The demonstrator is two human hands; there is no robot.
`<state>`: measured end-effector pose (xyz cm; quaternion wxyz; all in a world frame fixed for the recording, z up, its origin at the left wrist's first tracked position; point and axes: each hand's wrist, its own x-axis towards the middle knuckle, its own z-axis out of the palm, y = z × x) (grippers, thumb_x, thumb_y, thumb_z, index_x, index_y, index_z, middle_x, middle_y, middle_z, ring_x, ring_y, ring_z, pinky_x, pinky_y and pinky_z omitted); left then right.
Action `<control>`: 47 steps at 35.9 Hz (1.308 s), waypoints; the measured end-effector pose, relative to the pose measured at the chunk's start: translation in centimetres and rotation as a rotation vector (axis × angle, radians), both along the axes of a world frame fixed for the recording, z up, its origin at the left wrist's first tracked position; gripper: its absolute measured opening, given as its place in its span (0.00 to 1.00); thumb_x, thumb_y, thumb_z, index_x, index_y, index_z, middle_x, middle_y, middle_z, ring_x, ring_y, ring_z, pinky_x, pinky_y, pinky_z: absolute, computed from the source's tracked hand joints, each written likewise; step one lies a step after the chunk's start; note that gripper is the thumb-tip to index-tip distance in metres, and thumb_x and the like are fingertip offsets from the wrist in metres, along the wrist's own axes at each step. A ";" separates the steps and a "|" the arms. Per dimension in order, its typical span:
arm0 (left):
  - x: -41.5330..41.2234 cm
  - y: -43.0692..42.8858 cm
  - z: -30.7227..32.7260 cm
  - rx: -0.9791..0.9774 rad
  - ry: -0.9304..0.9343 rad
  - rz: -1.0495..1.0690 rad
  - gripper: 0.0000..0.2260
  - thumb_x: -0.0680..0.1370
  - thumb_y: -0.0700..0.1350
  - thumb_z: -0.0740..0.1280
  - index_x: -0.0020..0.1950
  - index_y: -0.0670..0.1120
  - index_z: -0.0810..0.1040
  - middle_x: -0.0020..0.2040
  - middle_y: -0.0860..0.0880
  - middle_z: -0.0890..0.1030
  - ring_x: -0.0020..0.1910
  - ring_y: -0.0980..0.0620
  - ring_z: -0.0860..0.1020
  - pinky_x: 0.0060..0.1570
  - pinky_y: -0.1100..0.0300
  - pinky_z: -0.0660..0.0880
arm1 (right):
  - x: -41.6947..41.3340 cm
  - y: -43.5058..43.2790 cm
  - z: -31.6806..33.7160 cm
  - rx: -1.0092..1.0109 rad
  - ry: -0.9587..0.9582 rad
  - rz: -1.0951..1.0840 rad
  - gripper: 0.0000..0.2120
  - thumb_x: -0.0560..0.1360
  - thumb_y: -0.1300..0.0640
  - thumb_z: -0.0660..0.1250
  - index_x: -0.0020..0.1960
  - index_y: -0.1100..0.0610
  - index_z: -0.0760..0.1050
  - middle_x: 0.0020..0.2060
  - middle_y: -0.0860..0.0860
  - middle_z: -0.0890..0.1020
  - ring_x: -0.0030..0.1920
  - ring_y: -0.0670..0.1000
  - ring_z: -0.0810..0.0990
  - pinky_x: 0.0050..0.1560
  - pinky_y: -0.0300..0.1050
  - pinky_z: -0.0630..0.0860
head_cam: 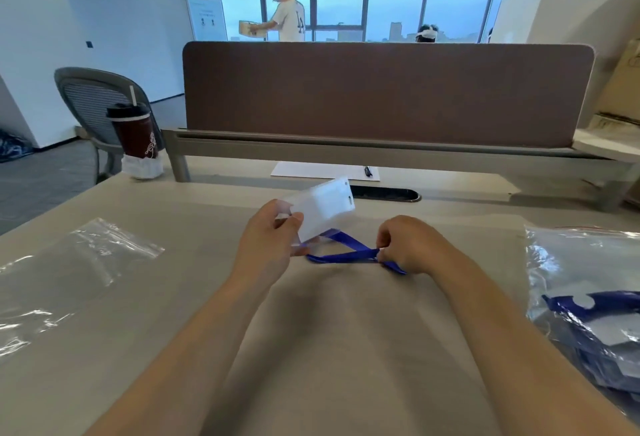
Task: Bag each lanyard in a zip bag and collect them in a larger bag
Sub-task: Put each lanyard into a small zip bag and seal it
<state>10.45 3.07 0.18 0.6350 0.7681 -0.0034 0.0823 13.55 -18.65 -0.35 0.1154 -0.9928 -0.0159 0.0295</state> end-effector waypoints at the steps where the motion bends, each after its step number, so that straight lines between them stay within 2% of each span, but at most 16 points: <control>1: 0.0 0.0 0.0 0.028 -0.011 0.017 0.06 0.83 0.44 0.63 0.58 0.45 0.75 0.58 0.47 0.77 0.51 0.45 0.82 0.46 0.53 0.84 | -0.2 0.1 0.4 0.007 -0.006 0.029 0.05 0.72 0.53 0.73 0.42 0.47 0.77 0.46 0.49 0.81 0.46 0.51 0.78 0.47 0.45 0.76; 4: 0.0 0.1 0.4 0.070 -0.054 0.097 0.04 0.83 0.45 0.62 0.56 0.48 0.75 0.50 0.47 0.78 0.45 0.48 0.82 0.48 0.56 0.83 | -1.1 0.8 2.1 0.080 -0.005 0.118 0.03 0.74 0.54 0.73 0.45 0.49 0.79 0.47 0.48 0.82 0.47 0.50 0.79 0.45 0.43 0.74; 8: 0.0 0.1 1.0 0.080 -0.162 0.158 0.05 0.83 0.44 0.61 0.55 0.47 0.76 0.48 0.50 0.79 0.47 0.48 0.80 0.46 0.59 0.82 | -3.1 2.2 5.2 0.173 -0.048 0.228 0.03 0.76 0.54 0.71 0.49 0.49 0.82 0.44 0.44 0.83 0.45 0.47 0.81 0.45 0.43 0.78; 12: -0.5 0.5 1.4 0.164 -0.189 0.135 0.06 0.82 0.42 0.61 0.48 0.49 0.76 0.45 0.49 0.79 0.50 0.45 0.79 0.50 0.51 0.82 | -4.9 3.7 7.4 0.220 -0.164 0.344 0.06 0.78 0.56 0.69 0.50 0.48 0.83 0.43 0.42 0.81 0.44 0.44 0.78 0.42 0.35 0.73; 15: -1.0 0.4 1.7 0.188 -0.171 0.058 0.09 0.83 0.41 0.59 0.46 0.50 0.74 0.46 0.49 0.77 0.51 0.47 0.79 0.45 0.60 0.82 | -5.6 4.7 8.4 0.217 -0.243 0.421 0.08 0.78 0.57 0.67 0.52 0.48 0.83 0.45 0.42 0.78 0.46 0.45 0.75 0.42 0.32 0.68; 17: -1.1 0.3 1.8 0.240 -0.166 0.016 0.08 0.84 0.41 0.58 0.46 0.44 0.74 0.47 0.44 0.77 0.49 0.45 0.80 0.39 0.65 0.80 | -5.8 5.3 8.9 0.194 -0.326 0.445 0.08 0.79 0.56 0.67 0.53 0.48 0.84 0.45 0.42 0.77 0.47 0.46 0.73 0.42 0.35 0.68; 20: -1.5 0.0 1.7 0.178 -0.125 -0.086 0.10 0.84 0.41 0.59 0.51 0.35 0.75 0.51 0.36 0.78 0.45 0.43 0.83 0.38 0.64 0.80 | -5.7 5.7 8.8 0.147 -0.404 0.429 0.09 0.79 0.56 0.67 0.54 0.49 0.84 0.46 0.44 0.76 0.49 0.48 0.73 0.48 0.42 0.74; 24: -2.1 -0.7 1.7 0.146 -0.026 -0.191 0.10 0.84 0.46 0.59 0.51 0.42 0.77 0.49 0.44 0.82 0.37 0.48 0.85 0.37 0.64 0.80 | -5.3 5.3 7.8 0.139 -0.400 0.378 0.08 0.79 0.56 0.67 0.54 0.49 0.84 0.46 0.45 0.77 0.50 0.49 0.74 0.51 0.44 0.77; 28: -2.3 -0.9 2.0 0.174 -0.023 -0.189 0.11 0.84 0.46 0.60 0.51 0.40 0.76 0.49 0.44 0.82 0.36 0.50 0.85 0.36 0.62 0.81 | -5.1 5.2 7.4 0.161 -0.335 0.344 0.08 0.78 0.58 0.68 0.56 0.51 0.81 0.49 0.46 0.77 0.49 0.47 0.74 0.49 0.39 0.70; 31: -2.3 -0.8 2.0 0.331 -0.060 -0.162 0.11 0.84 0.47 0.61 0.51 0.40 0.75 0.46 0.46 0.81 0.38 0.54 0.84 0.39 0.60 0.83 | -5.0 5.2 7.3 0.227 -0.316 0.310 0.06 0.77 0.58 0.69 0.52 0.50 0.75 0.47 0.46 0.75 0.47 0.48 0.75 0.44 0.34 0.68; 33: -2.3 -0.8 2.0 0.406 -0.056 -0.141 0.09 0.82 0.47 0.63 0.51 0.41 0.76 0.46 0.45 0.82 0.43 0.49 0.82 0.44 0.55 0.81 | -4.9 5.1 7.2 0.250 -0.317 0.303 0.08 0.77 0.58 0.70 0.50 0.49 0.73 0.47 0.46 0.76 0.47 0.48 0.75 0.40 0.31 0.66; 37: -2.3 -0.8 2.1 0.378 -0.014 -0.176 0.07 0.80 0.47 0.67 0.43 0.52 0.75 0.38 0.56 0.81 0.37 0.57 0.80 0.35 0.68 0.77 | -4.7 5.1 6.9 0.251 -0.329 0.310 0.07 0.77 0.57 0.70 0.49 0.49 0.72 0.47 0.46 0.76 0.47 0.48 0.75 0.39 0.29 0.64; 39: -1.9 -0.7 1.8 0.412 -0.006 -0.176 0.06 0.79 0.47 0.68 0.43 0.53 0.75 0.41 0.54 0.82 0.41 0.54 0.81 0.40 0.63 0.79 | -4.6 5.2 6.6 0.256 -0.329 0.305 0.08 0.77 0.57 0.70 0.50 0.49 0.72 0.47 0.45 0.76 0.47 0.48 0.75 0.39 0.28 0.65; 42: -1.8 -0.7 1.7 0.383 0.041 -0.164 0.04 0.78 0.46 0.70 0.48 0.48 0.77 0.46 0.48 0.84 0.45 0.46 0.83 0.48 0.49 0.83 | -4.4 5.4 6.4 0.284 -0.341 0.283 0.10 0.76 0.56 0.72 0.54 0.49 0.73 0.51 0.46 0.76 0.49 0.48 0.75 0.47 0.33 0.71; 45: -1.7 -0.5 1.8 0.305 0.064 -0.138 0.04 0.79 0.44 0.69 0.46 0.47 0.75 0.46 0.47 0.83 0.44 0.47 0.83 0.42 0.56 0.83 | -4.1 5.5 5.9 0.312 -0.402 0.225 0.16 0.75 0.51 0.72 0.60 0.50 0.74 0.58 0.49 0.77 0.53 0.48 0.75 0.55 0.42 0.76; 47: -1.6 -0.5 2.0 0.235 0.064 -0.106 0.06 0.79 0.42 0.69 0.45 0.47 0.74 0.44 0.47 0.82 0.42 0.49 0.82 0.37 0.60 0.82 | -4.0 5.3 5.5 0.371 -0.456 0.152 0.20 0.74 0.47 0.72 0.64 0.50 0.73 0.60 0.49 0.76 0.54 0.47 0.73 0.55 0.43 0.75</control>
